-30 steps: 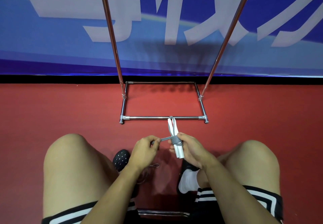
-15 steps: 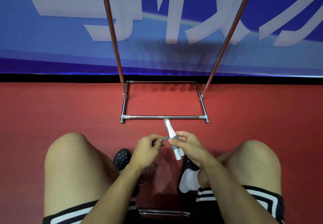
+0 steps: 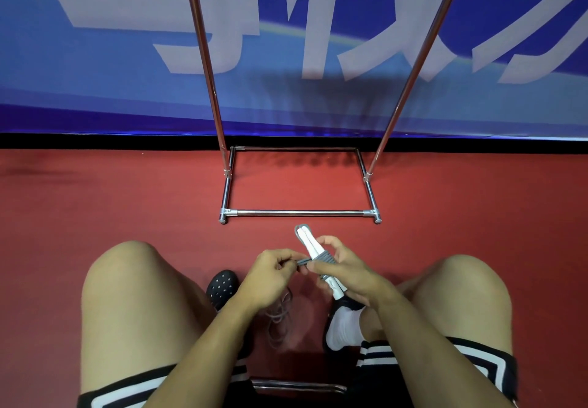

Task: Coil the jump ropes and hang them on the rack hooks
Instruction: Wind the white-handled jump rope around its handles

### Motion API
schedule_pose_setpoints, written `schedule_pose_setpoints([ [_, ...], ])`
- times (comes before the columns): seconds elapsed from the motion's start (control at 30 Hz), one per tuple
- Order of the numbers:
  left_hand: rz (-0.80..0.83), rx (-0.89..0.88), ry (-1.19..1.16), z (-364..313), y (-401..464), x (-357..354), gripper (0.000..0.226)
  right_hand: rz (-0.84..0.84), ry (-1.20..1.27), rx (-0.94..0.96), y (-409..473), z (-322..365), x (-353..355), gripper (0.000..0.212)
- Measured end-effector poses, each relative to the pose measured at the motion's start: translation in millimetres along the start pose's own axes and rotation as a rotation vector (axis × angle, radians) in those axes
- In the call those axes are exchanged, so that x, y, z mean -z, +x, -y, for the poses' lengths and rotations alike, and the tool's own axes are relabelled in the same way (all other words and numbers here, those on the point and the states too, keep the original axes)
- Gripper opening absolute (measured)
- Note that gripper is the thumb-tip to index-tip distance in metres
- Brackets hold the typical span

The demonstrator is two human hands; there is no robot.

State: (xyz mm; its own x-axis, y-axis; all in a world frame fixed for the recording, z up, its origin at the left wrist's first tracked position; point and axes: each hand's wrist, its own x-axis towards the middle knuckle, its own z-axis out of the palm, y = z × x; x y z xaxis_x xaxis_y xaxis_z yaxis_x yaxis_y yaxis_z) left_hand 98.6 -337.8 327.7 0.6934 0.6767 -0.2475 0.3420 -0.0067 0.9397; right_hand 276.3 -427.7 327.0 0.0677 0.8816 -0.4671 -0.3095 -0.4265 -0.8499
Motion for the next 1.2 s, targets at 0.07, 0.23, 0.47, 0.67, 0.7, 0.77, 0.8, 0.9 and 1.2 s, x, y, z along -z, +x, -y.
schedule_pose_setpoints([
  [0.07,0.003,0.01,0.002,-1.4,1.2,0.4,0.037,-0.001,-0.01,0.013,-0.7,-0.4,1.0,0.05],
  [0.23,0.004,0.062,-0.064,-5.5,2.2,0.3,0.032,-0.004,-0.086,0.009,-0.5,-2.7,-7.7,0.045],
  [0.47,0.094,0.233,-0.16,-9.9,2.1,8.6,0.02,-0.072,-0.069,0.012,1.3,-1.0,-9.9,0.04],
  [0.67,0.263,0.424,-0.117,-11.1,0.8,13.6,0.046,-0.097,-0.113,0.008,2.6,-4.9,-8.0,0.053],
  [0.7,0.3,0.462,-0.117,-10.9,0.5,13.5,0.049,-0.103,-0.111,0.016,2.6,-4.8,-8.3,0.056],
  [0.77,0.365,0.509,-0.099,-9.9,0.4,13.0,0.053,-0.113,-0.099,0.029,1.6,-4.7,-7.8,0.051],
  [0.8,0.38,0.514,-0.086,-9.0,0.3,13.1,0.053,-0.12,-0.098,0.033,1.5,-4.3,-7.1,0.044],
  [0.9,0.339,0.467,-0.029,-3.6,2.6,11.9,0.044,-0.145,-0.135,0.048,2.6,-4.9,-1.5,0.032],
  [1.2,0.034,0.172,0.13,9.2,10.5,7.1,0.033,-0.257,-0.232,0.123,7.4,-7.4,0.7,0.028],
])
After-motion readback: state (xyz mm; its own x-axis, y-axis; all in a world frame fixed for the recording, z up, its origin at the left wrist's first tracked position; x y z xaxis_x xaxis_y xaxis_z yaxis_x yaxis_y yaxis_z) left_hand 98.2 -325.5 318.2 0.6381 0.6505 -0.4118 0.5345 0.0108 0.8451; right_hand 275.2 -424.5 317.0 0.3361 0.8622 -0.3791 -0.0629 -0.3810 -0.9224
